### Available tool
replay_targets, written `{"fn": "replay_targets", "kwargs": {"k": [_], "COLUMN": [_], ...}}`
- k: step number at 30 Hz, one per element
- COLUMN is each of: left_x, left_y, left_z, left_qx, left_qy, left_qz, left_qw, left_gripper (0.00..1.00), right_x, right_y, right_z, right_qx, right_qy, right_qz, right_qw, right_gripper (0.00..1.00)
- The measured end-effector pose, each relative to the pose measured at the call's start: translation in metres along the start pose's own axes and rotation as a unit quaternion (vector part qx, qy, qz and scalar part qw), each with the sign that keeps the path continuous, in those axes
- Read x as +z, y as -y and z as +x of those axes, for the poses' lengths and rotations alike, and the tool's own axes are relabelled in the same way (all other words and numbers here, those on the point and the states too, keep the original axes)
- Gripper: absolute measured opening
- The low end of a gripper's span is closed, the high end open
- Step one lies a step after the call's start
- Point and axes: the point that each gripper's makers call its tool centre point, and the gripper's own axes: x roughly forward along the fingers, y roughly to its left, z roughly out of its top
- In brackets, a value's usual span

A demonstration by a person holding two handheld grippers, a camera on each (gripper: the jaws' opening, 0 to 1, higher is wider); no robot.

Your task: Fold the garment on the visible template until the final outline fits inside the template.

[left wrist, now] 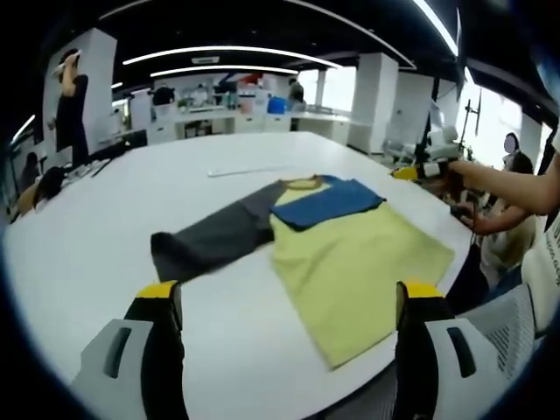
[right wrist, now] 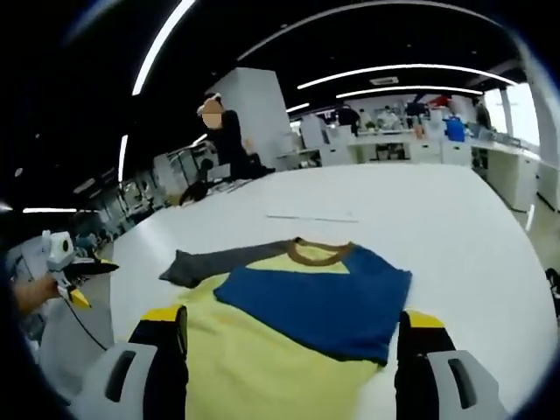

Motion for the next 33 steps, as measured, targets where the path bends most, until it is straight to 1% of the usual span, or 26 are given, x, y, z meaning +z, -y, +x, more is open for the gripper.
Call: {"fn": "replay_targets", "kwargs": {"k": [6, 9, 13, 18, 21, 25, 28, 33], "left_x": [0.001, 0.001, 0.0, 0.001, 0.004, 0.007, 0.009, 0.011], "left_y": [-0.006, -0.011, -0.02, -0.035, -0.044, -0.058, -0.069, -0.086], "left_z": [0.004, 0.005, 0.007, 0.01, 0.012, 0.014, 0.016, 0.019], "left_qx": [-0.001, 0.002, 0.007, 0.017, 0.022, 0.032, 0.039, 0.054], "left_qy": [-0.001, -0.002, -0.003, 0.0, 0.005, 0.012, 0.016, 0.021], "left_qz": [-0.001, 0.0, 0.0, -0.007, -0.012, -0.024, -0.03, -0.042], "left_qw": [1.0, 1.0, 1.0, 0.9998, 0.9997, 0.9991, 0.9987, 0.9974], "left_gripper": [0.99, 0.99, 0.99, 0.99, 0.99, 0.99, 0.99, 0.98], "right_x": [0.002, 0.002, 0.003, 0.004, 0.001, -0.002, -0.003, -0.004], "right_y": [-0.016, -0.027, -0.037, -0.052, -0.058, -0.066, -0.069, -0.069], "right_z": [-0.013, -0.021, -0.03, -0.044, -0.051, -0.059, -0.063, -0.07], "right_qx": [0.017, 0.027, 0.038, 0.046, 0.047, 0.051, 0.051, 0.039], "right_qy": [0.005, 0.001, 0.006, 0.02, 0.018, 0.017, 0.02, 0.029], "right_qz": [-0.012, -0.028, -0.038, -0.048, -0.066, -0.072, -0.074, -0.069], "right_qw": [0.9998, 0.9992, 0.9986, 0.9976, 0.9966, 0.9959, 0.9958, 0.9964], "right_gripper": [0.99, 0.99, 0.99, 0.99, 0.99, 0.99, 0.99, 0.99]}}
